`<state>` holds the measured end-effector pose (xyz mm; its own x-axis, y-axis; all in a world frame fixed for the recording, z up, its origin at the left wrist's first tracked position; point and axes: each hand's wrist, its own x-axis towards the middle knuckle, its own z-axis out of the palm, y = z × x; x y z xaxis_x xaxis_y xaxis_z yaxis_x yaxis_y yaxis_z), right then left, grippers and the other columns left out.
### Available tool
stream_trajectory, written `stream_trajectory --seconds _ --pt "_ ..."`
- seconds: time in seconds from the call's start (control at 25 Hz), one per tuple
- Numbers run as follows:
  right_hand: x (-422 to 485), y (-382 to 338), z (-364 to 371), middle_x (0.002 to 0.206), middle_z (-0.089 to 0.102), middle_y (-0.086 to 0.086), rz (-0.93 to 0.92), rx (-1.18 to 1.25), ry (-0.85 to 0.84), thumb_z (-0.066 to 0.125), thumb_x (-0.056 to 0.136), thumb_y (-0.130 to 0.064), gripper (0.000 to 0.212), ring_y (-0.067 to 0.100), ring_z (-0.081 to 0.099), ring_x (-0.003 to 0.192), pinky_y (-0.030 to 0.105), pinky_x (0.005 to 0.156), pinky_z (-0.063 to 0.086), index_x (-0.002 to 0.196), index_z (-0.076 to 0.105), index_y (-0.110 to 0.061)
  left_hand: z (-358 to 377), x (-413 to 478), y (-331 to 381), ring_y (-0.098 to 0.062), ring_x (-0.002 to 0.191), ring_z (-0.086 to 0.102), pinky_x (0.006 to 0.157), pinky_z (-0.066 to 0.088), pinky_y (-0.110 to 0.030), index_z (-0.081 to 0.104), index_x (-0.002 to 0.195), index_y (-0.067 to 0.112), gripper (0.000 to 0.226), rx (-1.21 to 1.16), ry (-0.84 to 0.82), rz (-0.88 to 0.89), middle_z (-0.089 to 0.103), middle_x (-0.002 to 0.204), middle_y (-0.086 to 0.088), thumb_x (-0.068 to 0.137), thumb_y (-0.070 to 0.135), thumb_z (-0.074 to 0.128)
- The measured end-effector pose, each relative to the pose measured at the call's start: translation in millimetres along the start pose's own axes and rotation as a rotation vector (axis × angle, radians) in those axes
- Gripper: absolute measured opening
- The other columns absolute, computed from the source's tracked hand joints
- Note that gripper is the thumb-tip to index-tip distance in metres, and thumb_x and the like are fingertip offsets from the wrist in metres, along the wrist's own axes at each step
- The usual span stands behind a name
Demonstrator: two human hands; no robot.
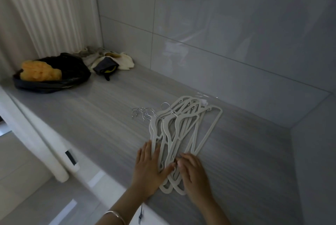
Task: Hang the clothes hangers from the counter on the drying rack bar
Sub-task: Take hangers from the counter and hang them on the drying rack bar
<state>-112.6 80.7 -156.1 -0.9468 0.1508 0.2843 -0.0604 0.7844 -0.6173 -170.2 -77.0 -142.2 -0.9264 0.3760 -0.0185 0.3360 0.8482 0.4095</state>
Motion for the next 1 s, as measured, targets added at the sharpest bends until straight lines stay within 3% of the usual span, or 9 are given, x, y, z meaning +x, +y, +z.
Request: stream_trajectory --seconds 0.16,0.32,0.44,0.52,0.6,0.68,0.76,0.88,1.0 --pt "-29 -21 -4 0.095 0.055 -0.013 0.158 0.018 0.11 0.03 0.086 -0.064 0.051 0.006 0.049 0.097 0.029 0.091 0.04 0.09 0.061 -0.024 12 -38 11 -0.021 0.146 -0.011 0.115 -0.011 -0.031 0.0 0.15 0.027 0.109 -0.113 0.018 0.009 -0.006 0.159 -0.009 0.06 0.079 -0.029" --pt "-19 -44 -7 0.095 0.049 -0.006 0.437 -0.181 0.041 0.04 0.072 -0.069 0.045 0.015 0.04 0.1 0.033 0.089 0.029 0.083 0.049 -0.025 12 -52 12 -0.023 0.147 -0.008 0.116 -0.012 -0.029 0.008 0.15 0.023 0.112 -0.194 0.012 0.032 -0.003 0.158 -0.009 0.06 0.07 -0.04" --pt "-9 -48 -10 0.104 0.055 0.001 0.518 -0.286 -0.011 0.048 0.087 -0.047 0.025 0.022 0.043 0.106 0.036 0.09 0.029 0.078 0.048 -0.024 2 -48 9 -0.02 0.146 -0.01 0.118 -0.009 -0.033 0.007 0.15 0.024 0.087 -0.32 -0.107 -0.049 -0.003 0.159 -0.009 0.078 0.064 -0.018" --pt "-10 -44 -15 0.1 0.06 0.003 0.544 -0.278 0.063 0.049 0.09 -0.039 0.021 0.025 0.049 0.102 0.036 0.088 0.031 0.079 0.053 -0.021 -6 -49 12 -0.026 0.147 -0.002 0.119 0.002 -0.043 0.007 0.15 0.021 0.065 -0.444 -0.063 -0.067 0.0 0.158 -0.013 0.092 0.051 0.007" --pt "-17 -42 -26 0.081 0.062 0.003 0.526 -0.177 0.226 0.053 0.09 -0.031 0.02 0.029 0.056 0.087 0.035 0.08 0.035 0.074 0.056 -0.019 -17 -50 17 -0.035 0.143 0.017 0.114 0.022 -0.053 0.013 0.149 0.013 0.058 -0.574 0.06 -0.008 0.012 0.155 -0.017 0.099 0.041 0.027" --pt "-25 -47 -38 0.058 0.052 -0.002 0.473 0.068 0.317 0.053 0.092 -0.023 0.03 0.024 0.053 0.063 0.033 0.064 0.036 0.063 0.045 -0.024 -50 -49 27 -0.028 0.145 0.013 0.117 0.019 -0.046 0.007 0.15 0.019 0.069 -0.774 0.081 -0.056 0.008 0.157 -0.007 0.095 0.048 0.036" --pt "-35 -60 -49 0.054 0.044 -0.005 0.38 0.214 0.343 0.05 0.094 -0.022 0.033 0.01 0.042 0.049 0.03 0.052 0.035 0.064 0.039 -0.026 -91 -40 34 -0.021 0.145 0.011 0.118 0.017 -0.04 0.001 0.15 0.025 0.081 -0.941 0.101 -0.09 0.004 0.158 -0.001 0.086 0.056 0.039" --pt "-49 -82 -56 0.052 0.046 -0.002 0.182 0.159 0.31 0.047 0.094 -0.031 0.025 0.012 0.046 0.047 0.027 0.047 0.034 0.07 0.044 -0.029 -165 -40 46 -0.019 0.138 0.031 0.109 0.031 -0.033 0.017 0.147 0.023 0.069 -1.14 0.23 -0.019 0.028 0.152 -0.002 0.089 0.051 0.042" --pt "-57 -109 -55 0.046 0.046 -0.005 -0.019 -0.051 0.197 0.04 0.096 -0.04 0.022 0.011 0.043 0.039 0.024 0.04 0.033 0.083 0.053 -0.029 -215 -65 45 -0.018 0.126 0.048 0.1 0.038 -0.031 0.043 0.133 0.022 0.05 -1.269 0.199 0.053 0.051 0.134 0.002 0.094 0.051 0.032"
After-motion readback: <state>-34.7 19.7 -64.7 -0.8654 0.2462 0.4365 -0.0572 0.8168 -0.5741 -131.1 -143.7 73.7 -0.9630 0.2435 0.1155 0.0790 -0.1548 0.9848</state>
